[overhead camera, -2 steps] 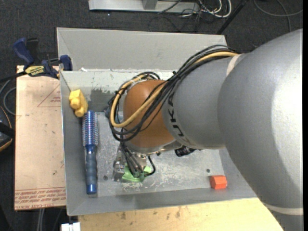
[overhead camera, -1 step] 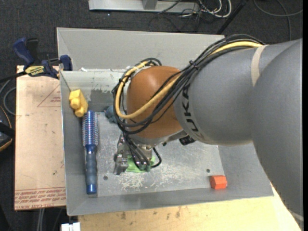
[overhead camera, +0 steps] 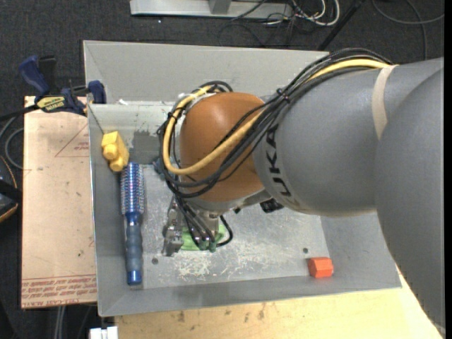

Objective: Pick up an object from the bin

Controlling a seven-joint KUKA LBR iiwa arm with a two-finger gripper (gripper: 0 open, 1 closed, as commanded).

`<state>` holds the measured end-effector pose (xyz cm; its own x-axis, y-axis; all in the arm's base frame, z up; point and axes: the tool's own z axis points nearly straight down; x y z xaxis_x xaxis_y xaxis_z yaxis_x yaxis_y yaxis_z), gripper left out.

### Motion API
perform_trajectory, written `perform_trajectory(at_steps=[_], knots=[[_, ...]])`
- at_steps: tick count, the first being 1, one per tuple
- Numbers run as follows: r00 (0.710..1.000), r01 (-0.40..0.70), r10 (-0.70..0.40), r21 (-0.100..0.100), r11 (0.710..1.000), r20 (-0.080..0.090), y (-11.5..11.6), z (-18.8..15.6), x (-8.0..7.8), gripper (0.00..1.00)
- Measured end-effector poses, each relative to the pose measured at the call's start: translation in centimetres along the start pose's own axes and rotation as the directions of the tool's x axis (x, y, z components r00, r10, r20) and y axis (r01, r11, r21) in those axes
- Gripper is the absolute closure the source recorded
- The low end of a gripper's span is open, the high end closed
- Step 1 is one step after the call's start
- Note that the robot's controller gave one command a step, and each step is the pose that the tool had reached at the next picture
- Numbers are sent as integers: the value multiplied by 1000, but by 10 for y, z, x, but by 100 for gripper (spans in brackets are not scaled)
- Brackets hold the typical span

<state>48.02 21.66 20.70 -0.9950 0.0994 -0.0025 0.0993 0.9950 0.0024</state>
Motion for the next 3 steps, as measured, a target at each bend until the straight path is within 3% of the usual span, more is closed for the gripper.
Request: perform_trajectory(at_steps=[1,2,3], knots=[[1000,-8,8,6,1000,-9,1,68,2,100],[1000,-1,1,-1,1000,4,-7,9,-10,100],[1000,13,-13,6,1000,-11,-15,96,-3,100]])
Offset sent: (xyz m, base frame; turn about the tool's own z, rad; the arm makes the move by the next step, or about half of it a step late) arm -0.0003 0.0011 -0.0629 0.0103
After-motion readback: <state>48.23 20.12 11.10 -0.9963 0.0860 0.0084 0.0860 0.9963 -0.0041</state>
